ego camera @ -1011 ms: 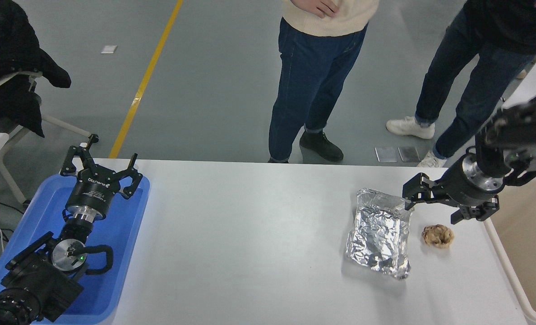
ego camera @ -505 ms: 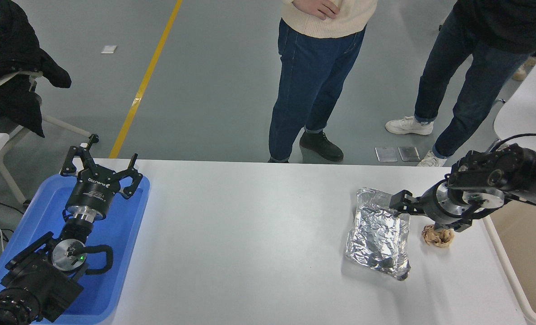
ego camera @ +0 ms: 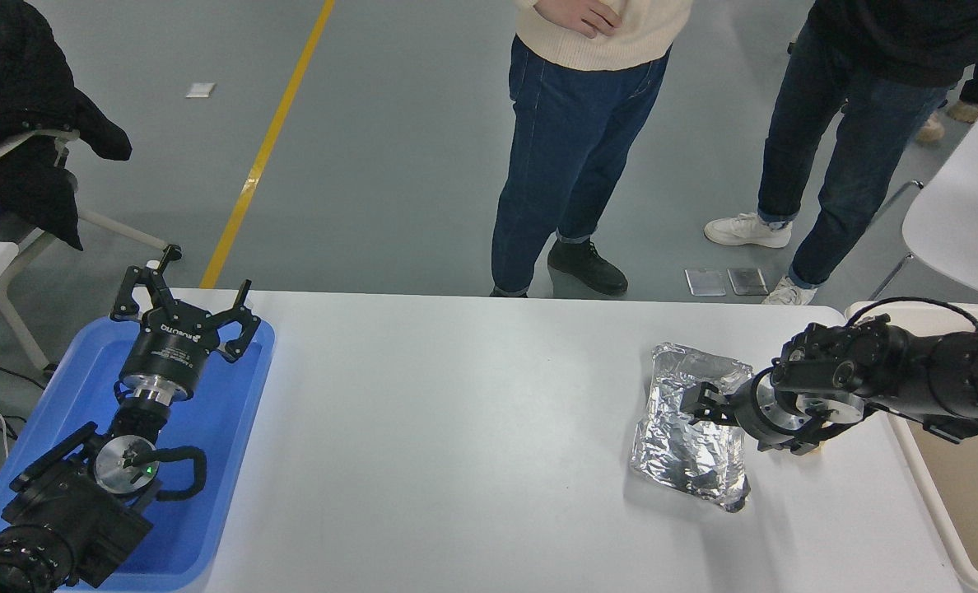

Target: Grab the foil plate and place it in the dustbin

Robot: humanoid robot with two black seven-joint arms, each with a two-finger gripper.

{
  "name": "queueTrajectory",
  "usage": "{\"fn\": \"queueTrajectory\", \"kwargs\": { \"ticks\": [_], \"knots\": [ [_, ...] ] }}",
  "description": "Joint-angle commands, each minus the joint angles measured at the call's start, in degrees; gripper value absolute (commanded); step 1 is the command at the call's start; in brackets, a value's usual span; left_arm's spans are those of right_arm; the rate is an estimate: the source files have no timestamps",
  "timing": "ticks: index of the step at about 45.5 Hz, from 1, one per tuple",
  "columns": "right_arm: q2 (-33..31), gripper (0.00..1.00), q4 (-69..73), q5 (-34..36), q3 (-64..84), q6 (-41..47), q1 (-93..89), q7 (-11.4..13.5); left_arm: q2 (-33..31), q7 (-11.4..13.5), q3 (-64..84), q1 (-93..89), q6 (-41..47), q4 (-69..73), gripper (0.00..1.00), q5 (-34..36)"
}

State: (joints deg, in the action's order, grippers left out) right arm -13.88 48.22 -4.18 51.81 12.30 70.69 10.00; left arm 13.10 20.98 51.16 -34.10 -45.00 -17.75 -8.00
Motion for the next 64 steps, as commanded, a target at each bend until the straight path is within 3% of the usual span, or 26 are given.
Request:
{"fn": "queueTrajectory", "kwargs": {
  "ticks": [1, 9, 13, 26, 46, 64],
  "knots": [
    [1.04, 0.94, -4.97, -1.26, -0.22, -0.17, -3.71, 0.02, 0.00, 0.03, -0.01, 0.00, 0.00, 0.00, 1.00, 0.00],
    [1.13, 0.78, -5.50, -0.91, -1.01, -1.40, -5.30, 0.02, 0.00, -0.06, -0.01, 0.00, 0.00, 0.00, 1.00, 0.00],
    [1.22, 0.53, -5.42, -0.74, -2.06, -1.49, -5.91, 0.11, 0.00, 0.03, -0.01, 0.00, 0.00, 0.00, 1.00, 0.00],
    [1.13, 0.00, -4.80, -0.03, -2.33, -0.78, -5.65, 0.20, 0.00, 0.03, -0.01, -0.09, 0.00, 0.00, 1.00, 0.00],
    [-2.47, 0.00, 0.65, 1.02, -3.03, 2.99, -1.96, 0.20, 0.00, -0.06, -0.01, 0.00, 0.00, 0.00, 1.00, 0.00],
    [-4.58, 0.00, 7.58, -0.30, -2.07, 25.23, 9.37, 0.11, 0.00, -0.06, -0.01, -0.09, 0.00, 0.00, 1.00, 0.00]
  ]
}}
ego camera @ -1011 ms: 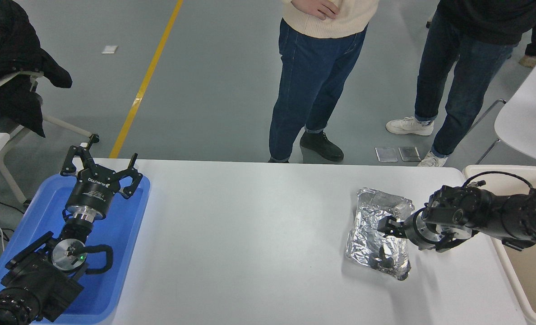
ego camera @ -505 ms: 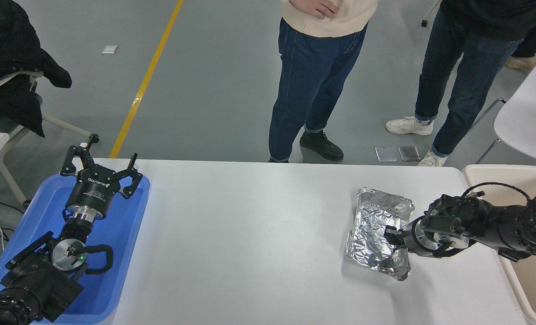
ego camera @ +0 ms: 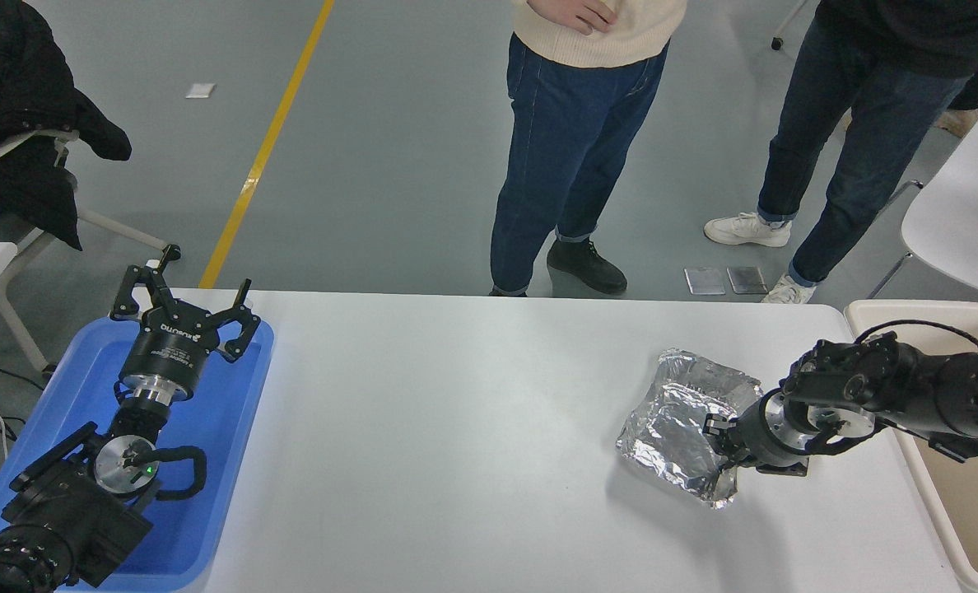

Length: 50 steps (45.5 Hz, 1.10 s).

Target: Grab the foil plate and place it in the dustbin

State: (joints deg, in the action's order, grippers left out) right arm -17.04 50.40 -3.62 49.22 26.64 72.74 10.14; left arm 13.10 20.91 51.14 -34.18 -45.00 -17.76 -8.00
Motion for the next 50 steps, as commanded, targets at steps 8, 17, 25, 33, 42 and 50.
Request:
{"fn": "queueTrajectory", "kwargs": {
  "ticks": [8, 17, 25, 33, 42, 50],
  "knots": [
    [-1.68, 0.00, 13.05, -2.35, 2.72, 13.96, 16.19, -0.03, 0.00, 0.00, 0.01, -0.01, 0.00, 0.00, 1.00, 0.00],
    [-1.86, 0.00, 18.33, -2.27, 4.49, 18.36, 26.21, -0.03, 0.00, 0.00, 0.01, -0.01, 0.00, 0.00, 1.00, 0.00],
    [-4.23, 0.00, 18.95, -2.00, 4.40, 18.36, 34.91, -0.21, 0.00, 0.00, 0.01, -0.01, 0.00, 0.00, 1.00, 0.00],
    [-9.14, 0.00, 19.21, -1.91, 4.92, 18.36, 43.17, -0.21, 0.00, 0.00, 0.01, 0.08, 0.00, 0.00, 1.00, 0.00],
    [-9.94, 0.00, 19.39, -1.91, 8.44, 18.36, 51.44, -0.21, 0.00, 0.00, 0.01, 0.08, 0.00, 0.00, 1.00, 0.00],
    [-11.00, 0.00, 20.18, -1.91, 9.50, 18.36, 54.78, -0.38, 0.00, 0.00, 0.01, 0.08, 0.00, 0.00, 1.00, 0.00]
  ]
}}
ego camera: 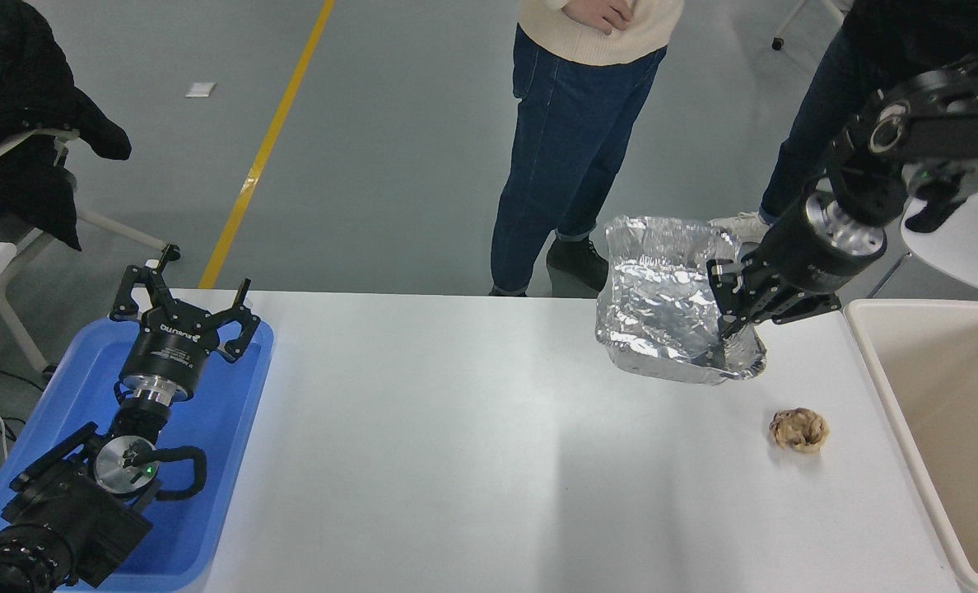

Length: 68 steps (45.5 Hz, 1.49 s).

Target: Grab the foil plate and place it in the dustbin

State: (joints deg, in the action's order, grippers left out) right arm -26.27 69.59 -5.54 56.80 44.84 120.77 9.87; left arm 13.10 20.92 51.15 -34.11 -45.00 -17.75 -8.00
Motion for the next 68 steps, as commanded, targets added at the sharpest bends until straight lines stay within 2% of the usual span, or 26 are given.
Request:
{"fn": "queueTrajectory", "kwargs": {
  "ticks": [1, 23, 41, 53, 59, 68],
  "knots": [
    [-1.85, 0.00, 1.07, 0.00, 1.91, 0.16, 6.84, -0.12, 0.00, 0.00, 0.00, 0.01, 0.00, 0.00, 1.00, 0.00],
    [-2.64, 0.00, 1.60, 0.27, 5.69, 0.16, 10.71, -0.12, 0.00, 0.00, 0.00, 0.01, 0.00, 0.00, 1.00, 0.00],
    [-13.27, 0.00, 0.72, -0.61, 22.64, 0.16, 11.94, -0.12, 0.09, 0.09, 0.00, 0.01, 0.00, 0.00, 1.00, 0.00],
    [-20.82, 0.00, -4.98, -1.66, 33.90, 0.16, 10.45, -0.03, 0.09, 0.09, 0.00, 0.10, 0.00, 0.09, 1.00, -0.09],
    [-26.10, 0.00, -9.38, -4.48, 32.94, 0.16, 6.24, 0.06, 0.09, 0.09, 0.00, 0.10, 0.00, 0.09, 1.00, -0.09],
    [-31.90, 0.00, -19.13, -4.39, 27.15, 0.16, -5.97, -0.12, 0.09, 0.09, 0.00, 0.10, 0.00, 0.00, 1.00, -0.09]
  ]
}}
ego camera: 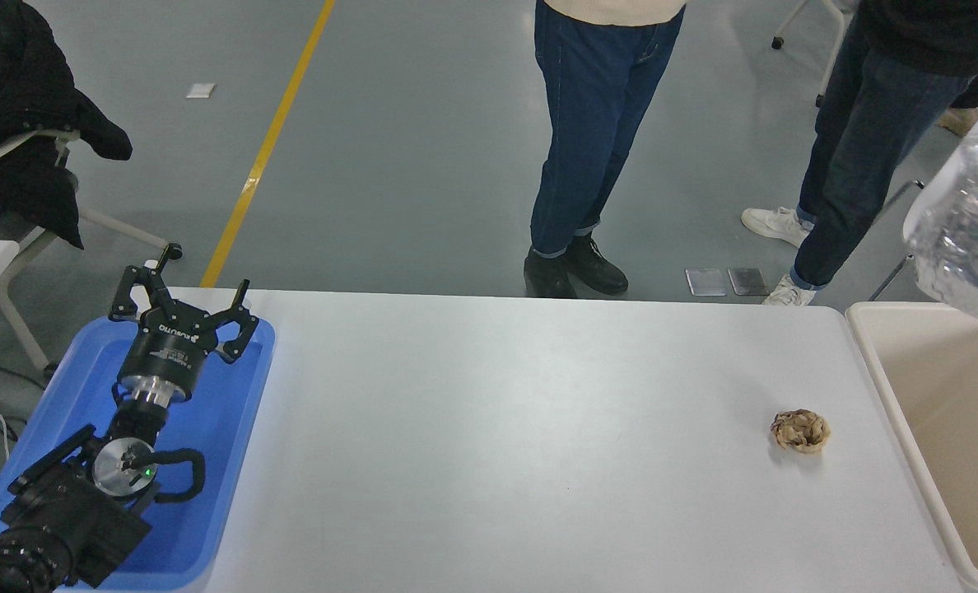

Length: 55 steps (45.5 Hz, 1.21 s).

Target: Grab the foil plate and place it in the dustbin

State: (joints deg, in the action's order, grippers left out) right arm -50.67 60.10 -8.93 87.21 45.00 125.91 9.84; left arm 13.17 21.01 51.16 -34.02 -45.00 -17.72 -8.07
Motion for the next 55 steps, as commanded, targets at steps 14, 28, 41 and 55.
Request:
{"fn": "queueTrajectory", "kwargs": {
  "ticks": [14, 28, 41, 55],
  "knots": [
    [-9.72, 0.00, -21.69, -0.65, -33.48, -1.13, -46.17, 0.00, 0.01, -0.01, 0.00, 0.01, 0.00, 0.05, 1.00, -0.01],
    [-0.76, 0.00, -28.81, -1.52, -50.90, -25.83, -68.08, -0.08, 0.01, -0.01, 0.00, 0.01, 0.00, 0.05, 1.00, -0.02],
    [13.57, 0.00, -50.07, -1.35, -52.40, -32.26, -79.15, -0.08, 0.01, -0.01, 0.00, 0.01, 0.00, 0.06, 1.00, -0.01],
    [20.43, 0.00, -57.73, -1.53, -53.10, -42.71, -86.97, -0.08, 0.01, -0.01, 0.00, 0.01, 0.00, 0.06, 1.00, -0.01]
  ]
}}
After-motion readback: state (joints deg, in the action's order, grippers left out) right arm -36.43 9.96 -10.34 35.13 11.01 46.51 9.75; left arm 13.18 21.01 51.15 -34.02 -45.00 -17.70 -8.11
